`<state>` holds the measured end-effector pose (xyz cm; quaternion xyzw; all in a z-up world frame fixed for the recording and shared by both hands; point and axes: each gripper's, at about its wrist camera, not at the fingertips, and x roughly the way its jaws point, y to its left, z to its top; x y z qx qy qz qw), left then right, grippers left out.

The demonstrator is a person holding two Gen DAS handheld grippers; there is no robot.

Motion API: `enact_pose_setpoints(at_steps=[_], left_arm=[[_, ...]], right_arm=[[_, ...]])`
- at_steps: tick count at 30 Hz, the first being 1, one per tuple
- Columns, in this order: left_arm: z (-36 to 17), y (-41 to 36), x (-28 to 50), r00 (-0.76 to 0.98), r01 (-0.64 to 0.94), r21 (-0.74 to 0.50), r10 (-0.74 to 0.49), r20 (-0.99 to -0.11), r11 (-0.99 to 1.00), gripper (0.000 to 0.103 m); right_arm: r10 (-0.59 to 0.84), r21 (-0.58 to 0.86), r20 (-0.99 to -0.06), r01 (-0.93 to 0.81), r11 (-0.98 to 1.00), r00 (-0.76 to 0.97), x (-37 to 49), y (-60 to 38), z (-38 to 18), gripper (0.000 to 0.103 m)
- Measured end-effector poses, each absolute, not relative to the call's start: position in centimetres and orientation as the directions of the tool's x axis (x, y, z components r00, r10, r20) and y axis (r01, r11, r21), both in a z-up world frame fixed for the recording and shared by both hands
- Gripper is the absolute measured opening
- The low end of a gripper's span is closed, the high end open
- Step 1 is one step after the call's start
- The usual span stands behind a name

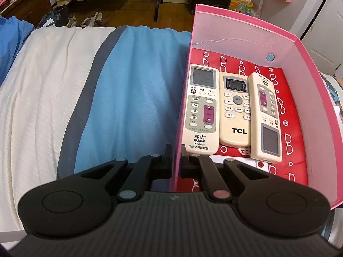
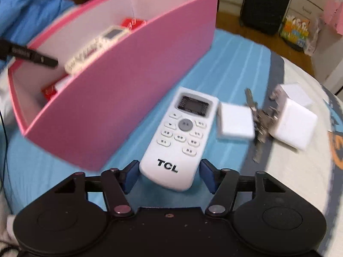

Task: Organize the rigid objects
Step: 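Grasp the white TCL remote with the right gripper and lift it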

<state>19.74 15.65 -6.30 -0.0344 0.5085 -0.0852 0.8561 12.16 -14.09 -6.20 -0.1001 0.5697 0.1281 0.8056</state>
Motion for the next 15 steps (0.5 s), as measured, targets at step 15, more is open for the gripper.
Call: enact_pose_setpoints(at_steps=[15], left_arm=[[-6.4,15.4,19.8,0.467,0.129,-0.142,-0.186,-0.865,0.982,0.004]], right_arm=[[0.057,-0.106,-0.886,-0.320,0.942,0.461,14.2,-13.5,-6.3,0.064]])
